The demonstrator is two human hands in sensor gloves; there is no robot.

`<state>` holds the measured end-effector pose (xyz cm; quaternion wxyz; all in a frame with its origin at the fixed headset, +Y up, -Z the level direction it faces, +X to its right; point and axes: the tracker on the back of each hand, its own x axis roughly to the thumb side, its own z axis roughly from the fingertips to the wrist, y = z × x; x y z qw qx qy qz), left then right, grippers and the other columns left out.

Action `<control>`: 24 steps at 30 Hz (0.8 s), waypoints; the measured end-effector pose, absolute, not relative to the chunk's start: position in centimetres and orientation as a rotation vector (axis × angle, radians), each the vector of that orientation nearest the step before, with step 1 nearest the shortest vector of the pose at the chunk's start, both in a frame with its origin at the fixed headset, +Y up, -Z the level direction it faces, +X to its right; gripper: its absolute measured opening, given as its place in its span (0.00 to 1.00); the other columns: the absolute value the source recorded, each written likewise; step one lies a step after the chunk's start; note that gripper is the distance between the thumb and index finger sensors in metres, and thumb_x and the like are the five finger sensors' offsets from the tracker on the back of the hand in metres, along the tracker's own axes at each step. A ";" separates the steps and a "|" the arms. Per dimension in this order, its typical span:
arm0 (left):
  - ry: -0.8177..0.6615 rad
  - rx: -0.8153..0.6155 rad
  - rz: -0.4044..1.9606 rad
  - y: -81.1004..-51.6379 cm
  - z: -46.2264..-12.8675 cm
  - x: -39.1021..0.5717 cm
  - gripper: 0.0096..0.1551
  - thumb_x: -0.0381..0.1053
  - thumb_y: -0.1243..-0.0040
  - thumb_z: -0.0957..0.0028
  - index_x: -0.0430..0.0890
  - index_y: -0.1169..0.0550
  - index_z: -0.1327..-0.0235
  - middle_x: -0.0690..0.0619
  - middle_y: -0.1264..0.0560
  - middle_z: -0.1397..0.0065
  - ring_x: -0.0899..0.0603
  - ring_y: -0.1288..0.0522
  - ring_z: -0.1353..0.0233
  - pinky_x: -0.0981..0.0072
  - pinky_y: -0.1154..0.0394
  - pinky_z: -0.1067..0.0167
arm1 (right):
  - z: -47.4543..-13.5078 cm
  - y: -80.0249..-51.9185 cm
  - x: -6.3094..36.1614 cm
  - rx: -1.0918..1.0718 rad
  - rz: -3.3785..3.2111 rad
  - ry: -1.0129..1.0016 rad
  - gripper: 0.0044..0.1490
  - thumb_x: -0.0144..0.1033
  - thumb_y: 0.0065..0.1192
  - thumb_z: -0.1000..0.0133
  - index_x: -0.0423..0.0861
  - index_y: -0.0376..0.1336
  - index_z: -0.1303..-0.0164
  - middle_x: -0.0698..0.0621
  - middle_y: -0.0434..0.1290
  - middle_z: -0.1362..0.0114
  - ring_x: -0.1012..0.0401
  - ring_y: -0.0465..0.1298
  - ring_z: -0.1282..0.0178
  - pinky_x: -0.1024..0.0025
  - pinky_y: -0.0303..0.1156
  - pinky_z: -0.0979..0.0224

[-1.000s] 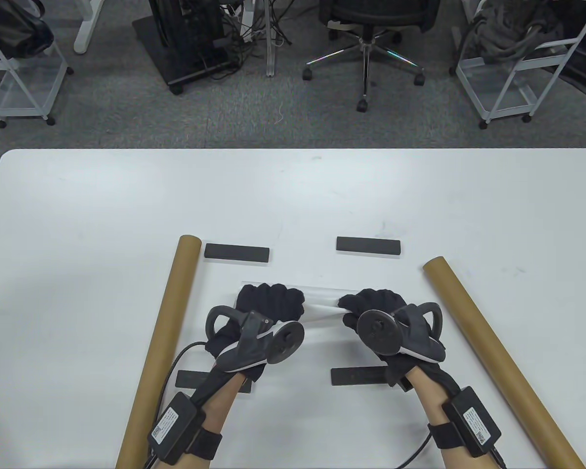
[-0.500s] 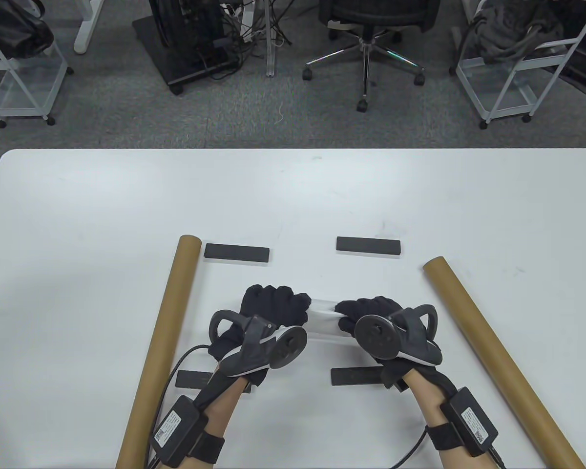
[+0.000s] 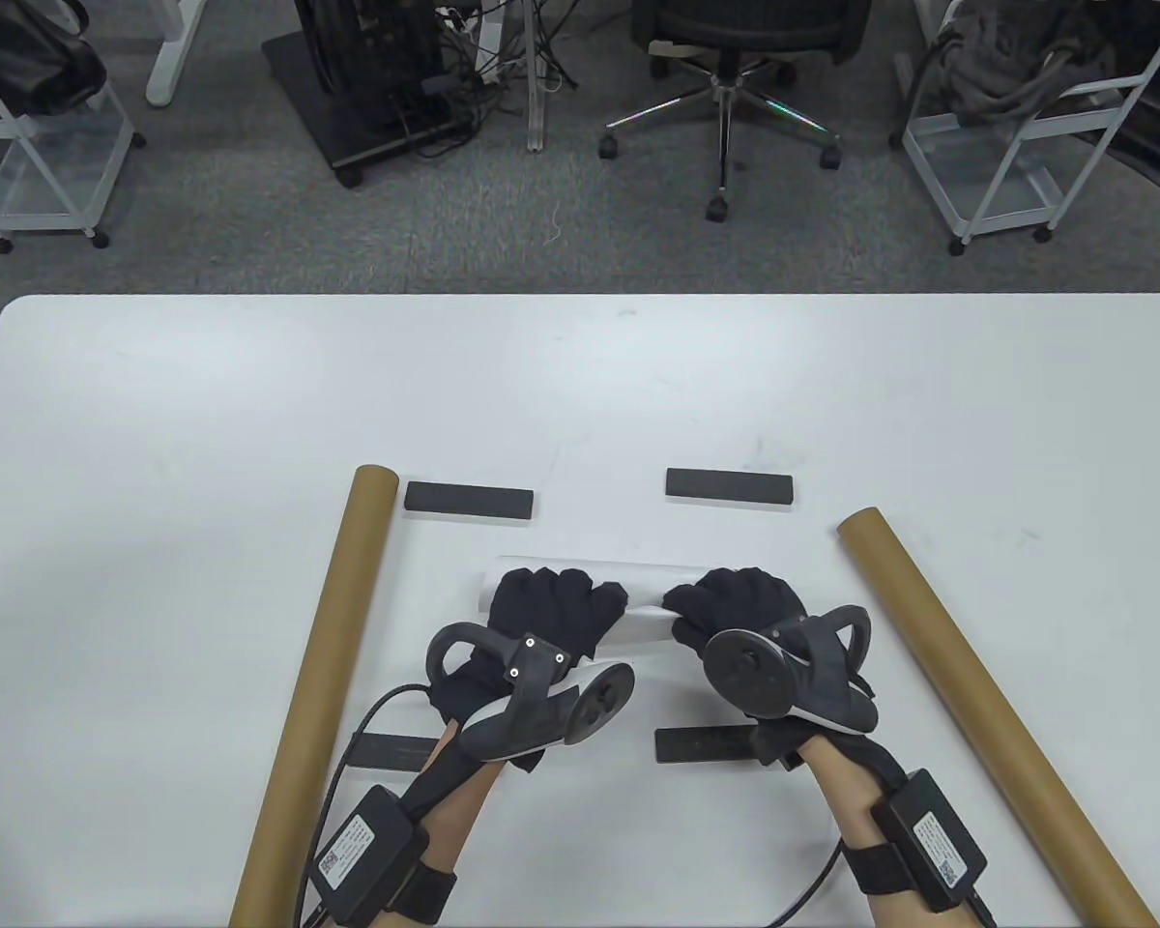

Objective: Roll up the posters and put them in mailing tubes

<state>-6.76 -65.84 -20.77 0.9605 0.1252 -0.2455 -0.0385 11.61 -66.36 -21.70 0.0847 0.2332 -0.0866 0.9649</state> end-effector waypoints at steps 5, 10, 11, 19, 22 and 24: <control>-0.541 0.219 -0.045 -65.5 -20.9 -7.0 0.22 0.52 0.61 0.36 0.55 0.31 0.30 0.56 0.20 0.49 0.50 0.23 0.60 0.49 0.21 0.37 | -22.1 -66.5 11.9 0.698 2.868 -0.158 0.25 0.37 0.44 0.41 0.43 0.62 0.35 0.48 0.75 0.48 0.52 0.76 0.56 0.39 0.73 0.33; -0.560 0.213 -0.103 -65.3 -20.9 -7.0 0.31 0.73 0.53 0.53 0.58 0.27 0.43 0.60 0.21 0.55 0.51 0.24 0.62 0.52 0.20 0.38 | -21.8 -66.5 12.3 0.763 2.835 -0.078 0.30 0.49 0.45 0.41 0.45 0.60 0.35 0.50 0.73 0.49 0.53 0.75 0.57 0.39 0.72 0.32; -0.558 0.220 -0.120 -65.3 -20.9 -7.0 0.32 0.74 0.50 0.55 0.58 0.27 0.44 0.60 0.21 0.56 0.52 0.24 0.62 0.52 0.20 0.39 | -21.8 -66.6 12.2 0.766 2.841 -0.066 0.34 0.54 0.48 0.43 0.45 0.60 0.34 0.50 0.73 0.47 0.52 0.74 0.55 0.38 0.71 0.31; -0.542 0.175 -0.198 -65.9 -21.0 -6.6 0.15 0.66 0.37 0.51 0.58 0.20 0.61 0.60 0.19 0.64 0.50 0.22 0.65 0.51 0.19 0.39 | -21.4 -66.8 11.0 0.747 2.945 -0.154 0.25 0.48 0.63 0.50 0.52 0.66 0.44 0.54 0.75 0.55 0.56 0.76 0.61 0.43 0.75 0.33; -0.548 0.191 -0.251 -65.6 -20.3 -6.3 0.15 0.65 0.43 0.46 0.58 0.19 0.57 0.58 0.17 0.57 0.47 0.19 0.58 0.46 0.22 0.32 | -21.1 -66.9 11.1 0.747 2.976 -0.155 0.24 0.48 0.60 0.47 0.53 0.68 0.43 0.53 0.76 0.52 0.54 0.78 0.57 0.40 0.73 0.31; -0.552 0.213 -0.297 -65.7 -20.0 -6.0 0.17 0.64 0.45 0.45 0.61 0.20 0.50 0.57 0.17 0.47 0.46 0.18 0.49 0.44 0.24 0.28 | -21.1 -67.0 11.1 0.743 2.980 -0.127 0.24 0.48 0.60 0.47 0.52 0.68 0.42 0.53 0.76 0.50 0.53 0.78 0.54 0.39 0.73 0.30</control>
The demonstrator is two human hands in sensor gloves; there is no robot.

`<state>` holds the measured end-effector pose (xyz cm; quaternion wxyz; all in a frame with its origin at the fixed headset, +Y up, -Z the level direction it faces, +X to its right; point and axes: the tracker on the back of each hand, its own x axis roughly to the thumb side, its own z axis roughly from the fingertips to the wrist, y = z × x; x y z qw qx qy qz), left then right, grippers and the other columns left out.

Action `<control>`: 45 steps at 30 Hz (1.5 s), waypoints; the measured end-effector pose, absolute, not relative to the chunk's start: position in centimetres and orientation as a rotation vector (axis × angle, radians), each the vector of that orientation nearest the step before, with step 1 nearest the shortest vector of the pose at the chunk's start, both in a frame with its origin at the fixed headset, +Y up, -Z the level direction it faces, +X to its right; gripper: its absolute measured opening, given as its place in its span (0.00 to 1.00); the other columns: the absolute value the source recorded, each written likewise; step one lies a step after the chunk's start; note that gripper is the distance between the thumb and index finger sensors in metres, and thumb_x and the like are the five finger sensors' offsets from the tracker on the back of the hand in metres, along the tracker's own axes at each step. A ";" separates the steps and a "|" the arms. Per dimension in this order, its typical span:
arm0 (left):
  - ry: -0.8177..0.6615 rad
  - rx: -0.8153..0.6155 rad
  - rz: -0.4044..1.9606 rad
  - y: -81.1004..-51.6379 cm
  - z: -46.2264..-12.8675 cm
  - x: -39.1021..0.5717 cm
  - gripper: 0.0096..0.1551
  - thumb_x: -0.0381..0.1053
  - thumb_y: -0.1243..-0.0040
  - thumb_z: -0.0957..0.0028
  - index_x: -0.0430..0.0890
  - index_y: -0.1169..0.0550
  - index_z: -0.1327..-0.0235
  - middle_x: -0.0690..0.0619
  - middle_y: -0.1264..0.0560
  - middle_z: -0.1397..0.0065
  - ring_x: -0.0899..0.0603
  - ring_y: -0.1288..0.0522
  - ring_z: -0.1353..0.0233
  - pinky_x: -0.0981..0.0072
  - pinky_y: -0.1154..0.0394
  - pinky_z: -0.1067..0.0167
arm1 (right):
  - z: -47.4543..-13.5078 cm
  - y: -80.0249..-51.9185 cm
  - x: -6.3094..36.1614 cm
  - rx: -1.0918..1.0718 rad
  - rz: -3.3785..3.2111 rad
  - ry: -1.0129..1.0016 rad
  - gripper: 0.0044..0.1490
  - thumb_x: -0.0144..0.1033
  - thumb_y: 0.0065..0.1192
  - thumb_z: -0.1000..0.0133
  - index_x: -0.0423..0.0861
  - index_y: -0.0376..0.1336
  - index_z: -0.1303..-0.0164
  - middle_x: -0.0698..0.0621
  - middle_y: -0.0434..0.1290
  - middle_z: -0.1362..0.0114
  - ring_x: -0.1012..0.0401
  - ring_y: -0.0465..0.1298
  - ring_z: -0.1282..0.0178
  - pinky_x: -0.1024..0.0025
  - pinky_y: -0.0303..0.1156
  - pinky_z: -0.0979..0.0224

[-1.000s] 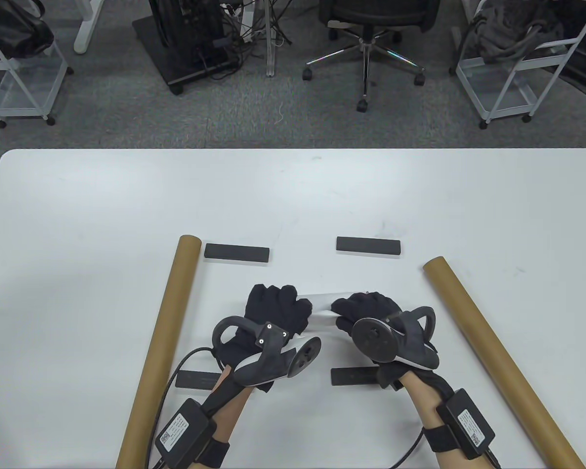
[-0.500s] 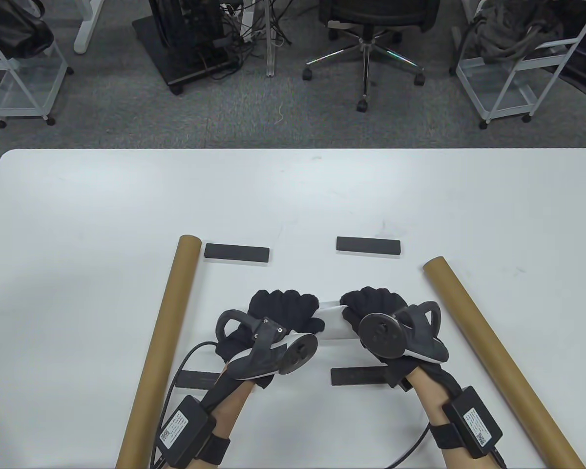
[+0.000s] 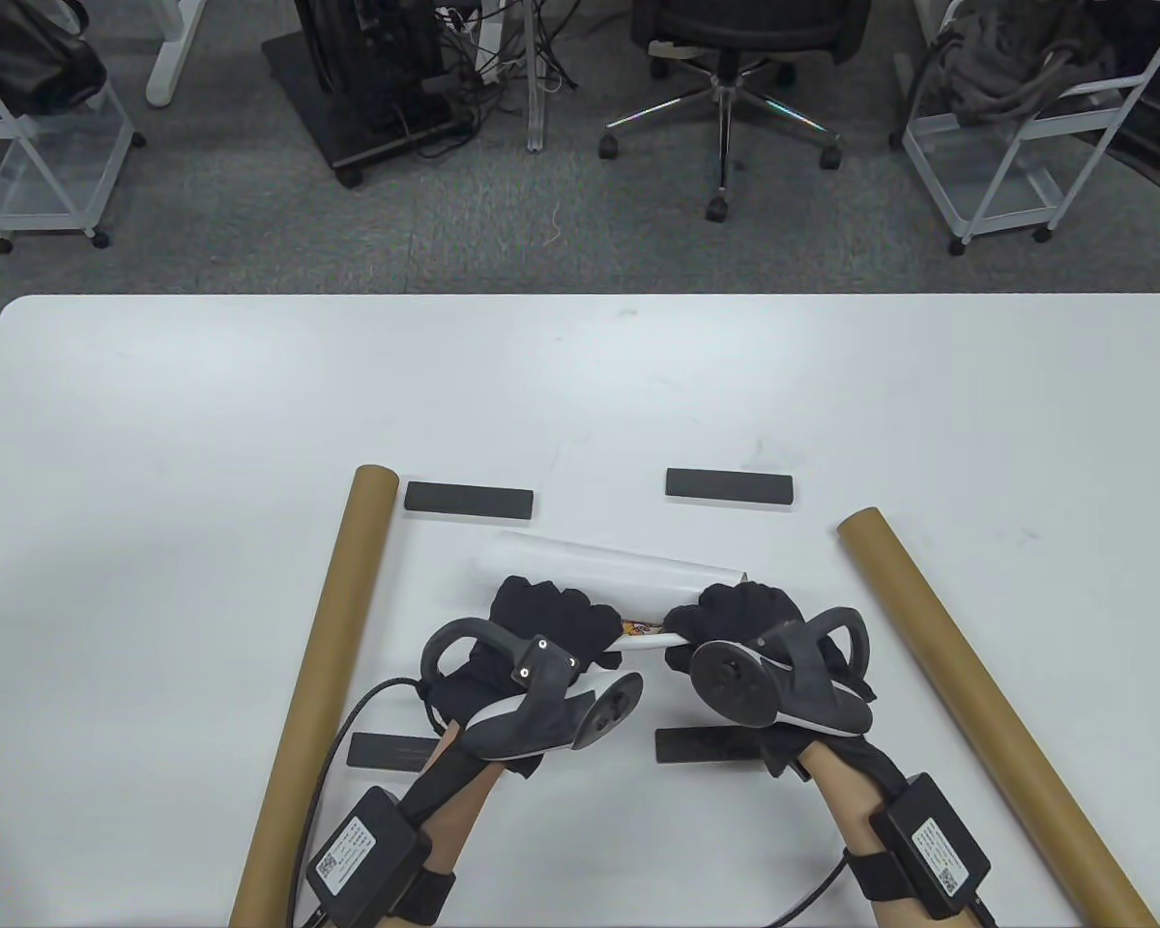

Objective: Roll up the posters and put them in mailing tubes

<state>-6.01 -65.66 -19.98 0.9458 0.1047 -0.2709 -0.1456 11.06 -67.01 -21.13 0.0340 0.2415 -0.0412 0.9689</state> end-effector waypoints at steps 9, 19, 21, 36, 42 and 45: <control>-0.569 0.193 -0.126 -65.7 -19.7 -6.0 0.32 0.61 0.51 0.43 0.55 0.25 0.25 0.54 0.25 0.35 0.46 0.23 0.44 0.42 0.27 0.26 | -21.0 -66.9 11.8 0.688 2.942 -0.147 0.27 0.44 0.58 0.47 0.48 0.69 0.39 0.47 0.72 0.40 0.50 0.76 0.47 0.37 0.69 0.28; -0.556 0.281 -0.105 -65.4 -19.6 -6.7 0.26 0.60 0.40 0.48 0.58 0.22 0.35 0.60 0.15 0.43 0.49 0.14 0.48 0.48 0.22 0.28 | -21.0 -67.1 11.4 0.716 2.971 -0.259 0.35 0.47 0.66 0.55 0.48 0.67 0.37 0.55 0.81 0.45 0.56 0.85 0.51 0.48 0.77 0.32; -0.548 0.296 -0.192 -65.2 -19.6 -6.5 0.26 0.60 0.40 0.49 0.59 0.21 0.36 0.61 0.14 0.44 0.50 0.12 0.48 0.48 0.22 0.28 | -21.0 -67.1 11.2 0.718 2.989 -0.270 0.34 0.46 0.66 0.55 0.48 0.67 0.38 0.55 0.82 0.45 0.57 0.85 0.51 0.49 0.78 0.32; -0.525 0.202 -0.232 -65.7 -20.1 -6.2 0.11 0.64 0.32 0.54 0.59 0.20 0.67 0.61 0.19 0.60 0.49 0.19 0.58 0.47 0.21 0.32 | -20.9 -67.2 10.8 0.713 2.967 -0.120 0.26 0.49 0.63 0.50 0.52 0.66 0.43 0.54 0.75 0.52 0.55 0.76 0.57 0.41 0.73 0.30; -0.538 0.179 -0.249 -65.9 -20.0 -6.0 0.12 0.65 0.43 0.45 0.60 0.19 0.63 0.61 0.17 0.51 0.46 0.17 0.48 0.44 0.25 0.27 | -20.6 -67.4 10.9 0.733 2.961 -0.137 0.23 0.46 0.60 0.46 0.51 0.69 0.43 0.51 0.77 0.46 0.50 0.78 0.51 0.37 0.71 0.29; -0.540 0.197 -0.291 -66.1 -19.8 -5.8 0.16 0.64 0.46 0.44 0.62 0.20 0.51 0.58 0.18 0.40 0.45 0.18 0.40 0.43 0.27 0.25 | -20.5 -67.4 10.7 0.716 3.002 -0.116 0.26 0.45 0.57 0.45 0.51 0.68 0.39 0.43 0.68 0.32 0.44 0.72 0.40 0.32 0.64 0.26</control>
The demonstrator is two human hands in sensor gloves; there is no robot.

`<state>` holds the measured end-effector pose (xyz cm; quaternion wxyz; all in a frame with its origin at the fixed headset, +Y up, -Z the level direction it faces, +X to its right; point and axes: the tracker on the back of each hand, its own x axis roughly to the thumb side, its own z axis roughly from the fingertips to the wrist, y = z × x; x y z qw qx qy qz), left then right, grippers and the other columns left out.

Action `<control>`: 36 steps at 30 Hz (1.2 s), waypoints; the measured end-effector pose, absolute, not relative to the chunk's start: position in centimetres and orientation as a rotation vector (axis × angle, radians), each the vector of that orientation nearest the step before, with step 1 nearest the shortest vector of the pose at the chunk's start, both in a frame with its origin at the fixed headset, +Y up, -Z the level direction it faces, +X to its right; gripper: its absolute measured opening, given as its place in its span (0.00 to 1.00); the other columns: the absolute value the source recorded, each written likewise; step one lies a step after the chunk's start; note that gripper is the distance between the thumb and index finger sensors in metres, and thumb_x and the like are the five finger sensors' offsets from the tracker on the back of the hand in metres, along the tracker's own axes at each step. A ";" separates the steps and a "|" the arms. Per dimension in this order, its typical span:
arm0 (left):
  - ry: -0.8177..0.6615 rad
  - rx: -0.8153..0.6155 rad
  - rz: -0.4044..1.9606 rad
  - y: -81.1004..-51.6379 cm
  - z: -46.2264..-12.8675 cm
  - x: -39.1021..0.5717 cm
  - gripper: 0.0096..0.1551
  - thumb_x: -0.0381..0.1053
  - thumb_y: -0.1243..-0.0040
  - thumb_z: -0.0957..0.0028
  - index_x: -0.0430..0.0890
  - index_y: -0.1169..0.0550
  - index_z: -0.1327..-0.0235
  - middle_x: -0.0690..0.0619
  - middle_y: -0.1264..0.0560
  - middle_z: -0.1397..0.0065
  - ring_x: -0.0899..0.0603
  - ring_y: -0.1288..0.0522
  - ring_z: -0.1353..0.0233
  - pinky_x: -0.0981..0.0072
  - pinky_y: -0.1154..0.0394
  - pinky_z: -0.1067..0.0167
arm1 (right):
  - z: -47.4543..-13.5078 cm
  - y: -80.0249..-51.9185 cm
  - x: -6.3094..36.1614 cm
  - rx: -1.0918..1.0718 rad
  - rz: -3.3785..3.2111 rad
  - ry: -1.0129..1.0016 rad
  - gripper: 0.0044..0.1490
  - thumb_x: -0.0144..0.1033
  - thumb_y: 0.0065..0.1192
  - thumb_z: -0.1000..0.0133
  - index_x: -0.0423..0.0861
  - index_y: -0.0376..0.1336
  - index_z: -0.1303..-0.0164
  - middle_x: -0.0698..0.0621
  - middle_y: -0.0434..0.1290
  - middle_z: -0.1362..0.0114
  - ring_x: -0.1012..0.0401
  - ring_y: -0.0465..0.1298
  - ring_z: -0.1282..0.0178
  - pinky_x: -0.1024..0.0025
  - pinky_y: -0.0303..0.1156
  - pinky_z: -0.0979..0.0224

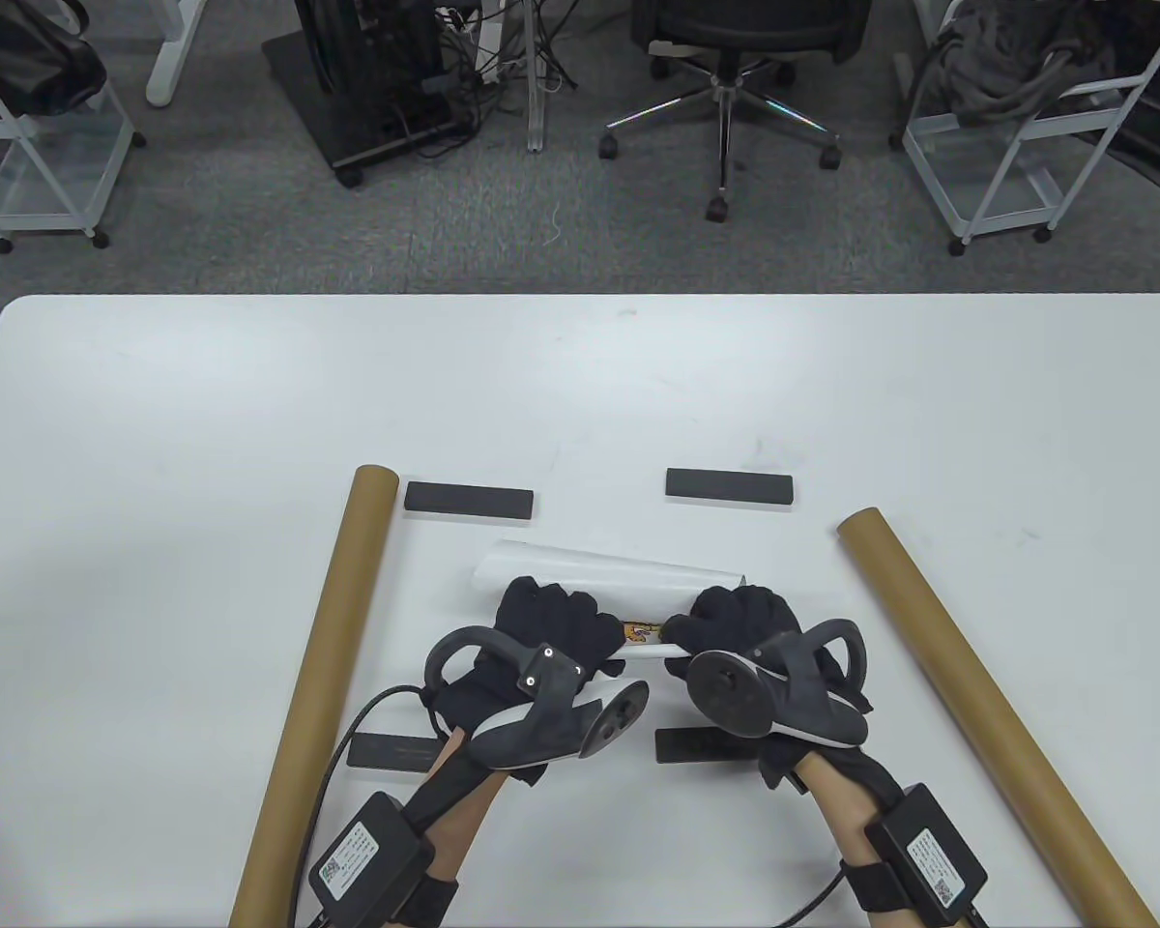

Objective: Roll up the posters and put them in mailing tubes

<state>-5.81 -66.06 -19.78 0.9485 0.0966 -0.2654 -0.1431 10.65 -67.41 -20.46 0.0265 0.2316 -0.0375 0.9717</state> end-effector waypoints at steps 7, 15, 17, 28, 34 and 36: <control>-0.528 0.179 -0.155 -66.1 -19.9 -6.1 0.34 0.63 0.48 0.46 0.57 0.28 0.24 0.56 0.26 0.32 0.48 0.23 0.40 0.49 0.23 0.29 | -20.6 -67.6 10.8 0.707 2.983 -0.156 0.32 0.45 0.60 0.49 0.48 0.65 0.33 0.51 0.74 0.45 0.53 0.77 0.51 0.41 0.72 0.29; -0.551 0.280 -0.072 -65.8 -19.8 -6.6 0.30 0.62 0.39 0.54 0.61 0.24 0.36 0.61 0.15 0.46 0.52 0.13 0.51 0.56 0.13 0.41 | -20.5 -67.4 11.0 0.720 2.976 -0.250 0.39 0.47 0.65 0.54 0.46 0.64 0.32 0.54 0.77 0.47 0.55 0.80 0.53 0.44 0.75 0.30; -0.545 0.280 -0.063 -65.7 -19.8 -6.7 0.28 0.61 0.39 0.53 0.60 0.21 0.38 0.61 0.14 0.47 0.52 0.13 0.52 0.56 0.14 0.41 | -20.4 -67.4 11.0 0.715 2.975 -0.276 0.39 0.47 0.65 0.55 0.47 0.64 0.33 0.54 0.78 0.45 0.55 0.82 0.51 0.45 0.75 0.30; -0.528 0.199 -0.221 -66.5 -20.3 -6.3 0.21 0.68 0.37 0.56 0.61 0.23 0.53 0.63 0.20 0.58 0.54 0.20 0.59 0.55 0.17 0.41 | -20.6 -67.8 10.7 0.731 2.973 -0.079 0.30 0.43 0.56 0.45 0.47 0.60 0.32 0.49 0.72 0.41 0.52 0.76 0.49 0.37 0.69 0.28; -0.540 0.194 -0.188 -66.7 -20.2 -6.5 0.12 0.66 0.43 0.48 0.60 0.19 0.63 0.62 0.17 0.54 0.50 0.16 0.50 0.47 0.20 0.32 | -20.4 -67.6 10.6 0.731 3.006 -0.205 0.25 0.47 0.62 0.50 0.53 0.67 0.43 0.53 0.76 0.48 0.54 0.78 0.54 0.41 0.72 0.29; -0.535 0.192 -0.178 -66.7 -20.3 -6.5 0.15 0.66 0.45 0.47 0.62 0.18 0.57 0.61 0.15 0.47 0.48 0.15 0.44 0.46 0.20 0.30 | -20.5 -67.6 10.8 0.713 2.999 -0.216 0.24 0.47 0.62 0.49 0.52 0.69 0.43 0.52 0.76 0.48 0.53 0.78 0.54 0.40 0.72 0.29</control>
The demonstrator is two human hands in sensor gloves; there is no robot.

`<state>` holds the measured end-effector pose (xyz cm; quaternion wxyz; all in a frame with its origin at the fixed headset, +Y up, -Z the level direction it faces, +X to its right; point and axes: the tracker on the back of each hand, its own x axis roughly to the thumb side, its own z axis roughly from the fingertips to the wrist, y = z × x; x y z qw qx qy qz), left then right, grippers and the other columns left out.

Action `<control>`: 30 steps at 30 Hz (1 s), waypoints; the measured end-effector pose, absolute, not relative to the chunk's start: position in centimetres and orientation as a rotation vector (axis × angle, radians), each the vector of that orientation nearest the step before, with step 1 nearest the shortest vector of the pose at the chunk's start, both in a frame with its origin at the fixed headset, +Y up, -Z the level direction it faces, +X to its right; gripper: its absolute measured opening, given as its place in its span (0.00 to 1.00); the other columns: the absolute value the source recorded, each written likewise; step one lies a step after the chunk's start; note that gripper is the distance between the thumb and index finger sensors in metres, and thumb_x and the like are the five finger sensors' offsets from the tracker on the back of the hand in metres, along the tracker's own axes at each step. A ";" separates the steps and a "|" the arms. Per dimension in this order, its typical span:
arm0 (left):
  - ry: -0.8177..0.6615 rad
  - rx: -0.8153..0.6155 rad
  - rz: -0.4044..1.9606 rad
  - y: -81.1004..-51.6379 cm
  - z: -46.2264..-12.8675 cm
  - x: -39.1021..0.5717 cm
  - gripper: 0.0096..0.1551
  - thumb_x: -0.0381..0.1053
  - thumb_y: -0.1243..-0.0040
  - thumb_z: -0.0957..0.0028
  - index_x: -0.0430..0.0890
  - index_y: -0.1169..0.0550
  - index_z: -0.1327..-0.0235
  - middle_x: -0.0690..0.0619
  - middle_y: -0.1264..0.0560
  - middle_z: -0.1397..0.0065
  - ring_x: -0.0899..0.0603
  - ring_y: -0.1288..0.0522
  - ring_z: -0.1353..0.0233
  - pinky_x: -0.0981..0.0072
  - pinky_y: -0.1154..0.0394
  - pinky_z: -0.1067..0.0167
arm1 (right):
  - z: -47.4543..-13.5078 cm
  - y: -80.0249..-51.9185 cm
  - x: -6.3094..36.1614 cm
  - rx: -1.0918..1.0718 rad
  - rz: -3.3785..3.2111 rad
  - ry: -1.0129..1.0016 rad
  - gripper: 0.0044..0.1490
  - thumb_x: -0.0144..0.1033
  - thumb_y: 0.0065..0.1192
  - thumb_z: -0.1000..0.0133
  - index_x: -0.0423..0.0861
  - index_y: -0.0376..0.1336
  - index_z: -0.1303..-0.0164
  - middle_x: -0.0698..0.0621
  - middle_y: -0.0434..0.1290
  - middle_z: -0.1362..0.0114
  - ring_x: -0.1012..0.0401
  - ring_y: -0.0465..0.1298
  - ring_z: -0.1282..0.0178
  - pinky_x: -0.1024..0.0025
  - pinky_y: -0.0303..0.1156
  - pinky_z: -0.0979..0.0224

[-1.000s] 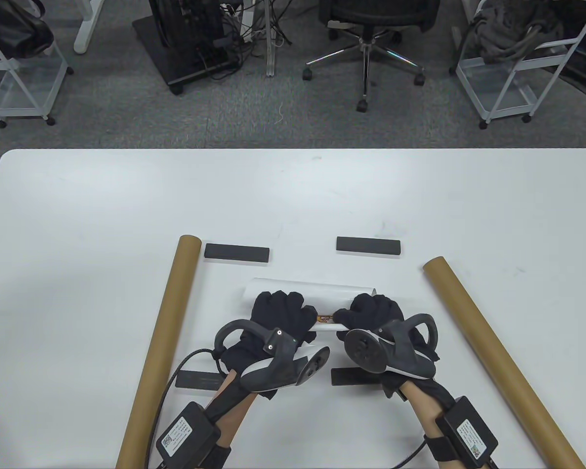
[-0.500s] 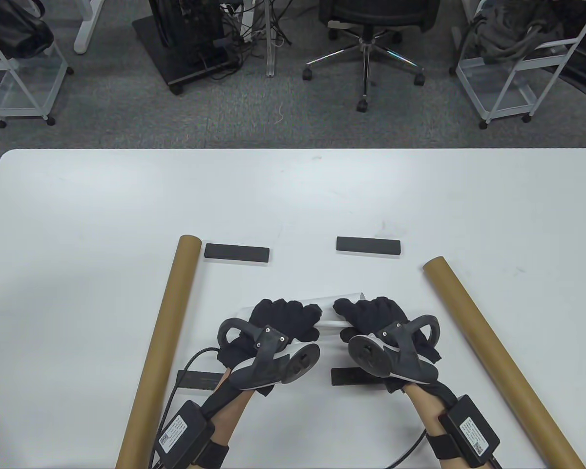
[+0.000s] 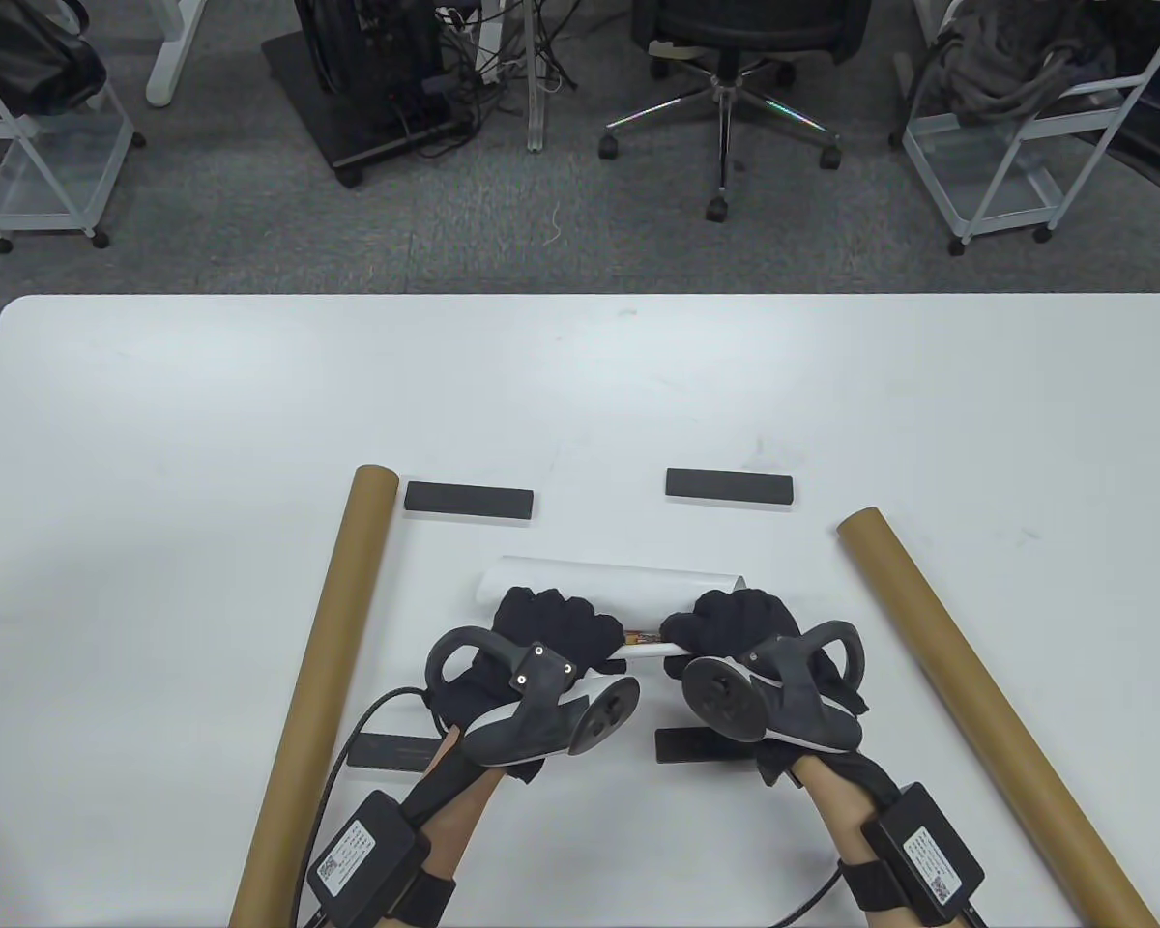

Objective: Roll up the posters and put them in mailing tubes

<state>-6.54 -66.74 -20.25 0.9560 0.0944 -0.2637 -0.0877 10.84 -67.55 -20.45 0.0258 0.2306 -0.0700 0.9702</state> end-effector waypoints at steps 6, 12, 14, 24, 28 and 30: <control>-0.542 0.190 -0.187 -67.3 -20.1 -6.2 0.23 0.64 0.48 0.45 0.63 0.19 0.40 0.57 0.20 0.31 0.45 0.19 0.35 0.44 0.25 0.25 | -20.3 -67.6 10.9 0.680 3.032 -0.221 0.24 0.46 0.61 0.48 0.51 0.70 0.44 0.46 0.71 0.38 0.46 0.74 0.43 0.33 0.65 0.26; -0.509 0.194 -0.181 -66.5 -20.0 -6.3 0.28 0.62 0.48 0.46 0.59 0.20 0.34 0.56 0.24 0.38 0.48 0.22 0.45 0.43 0.25 0.27 | -20.3 -67.6 10.9 0.674 3.000 -0.248 0.39 0.46 0.59 0.49 0.47 0.58 0.27 0.53 0.74 0.45 0.53 0.77 0.51 0.40 0.70 0.27; -0.518 0.192 -0.129 -66.6 -20.1 -6.6 0.29 0.61 0.46 0.46 0.58 0.21 0.32 0.57 0.21 0.42 0.49 0.20 0.48 0.46 0.23 0.29 | -20.2 -67.5 11.0 0.670 2.995 -0.273 0.41 0.47 0.61 0.50 0.46 0.57 0.26 0.54 0.75 0.45 0.54 0.78 0.51 0.41 0.71 0.27; -0.522 0.291 -0.112 -66.2 -20.0 -7.0 0.25 0.61 0.40 0.51 0.61 0.19 0.39 0.63 0.13 0.48 0.53 0.12 0.50 0.54 0.18 0.31 | -20.3 -67.4 11.4 0.651 2.979 -0.354 0.40 0.50 0.65 0.57 0.48 0.65 0.34 0.56 0.80 0.46 0.56 0.83 0.51 0.46 0.75 0.30; -0.503 0.199 -0.118 -66.6 -20.3 -6.9 0.26 0.59 0.50 0.44 0.59 0.24 0.33 0.59 0.16 0.49 0.49 0.18 0.53 0.48 0.23 0.28 | -20.3 -67.5 11.2 0.666 2.980 -0.310 0.34 0.47 0.61 0.52 0.49 0.65 0.35 0.54 0.80 0.44 0.55 0.83 0.49 0.44 0.74 0.30; -0.513 0.189 -0.133 -66.6 -20.4 -6.9 0.27 0.60 0.51 0.43 0.58 0.25 0.31 0.60 0.18 0.51 0.50 0.20 0.54 0.47 0.23 0.28 | -20.4 -67.7 11.1 0.675 3.005 -0.234 0.31 0.44 0.54 0.48 0.51 0.63 0.32 0.51 0.76 0.41 0.52 0.79 0.48 0.39 0.70 0.28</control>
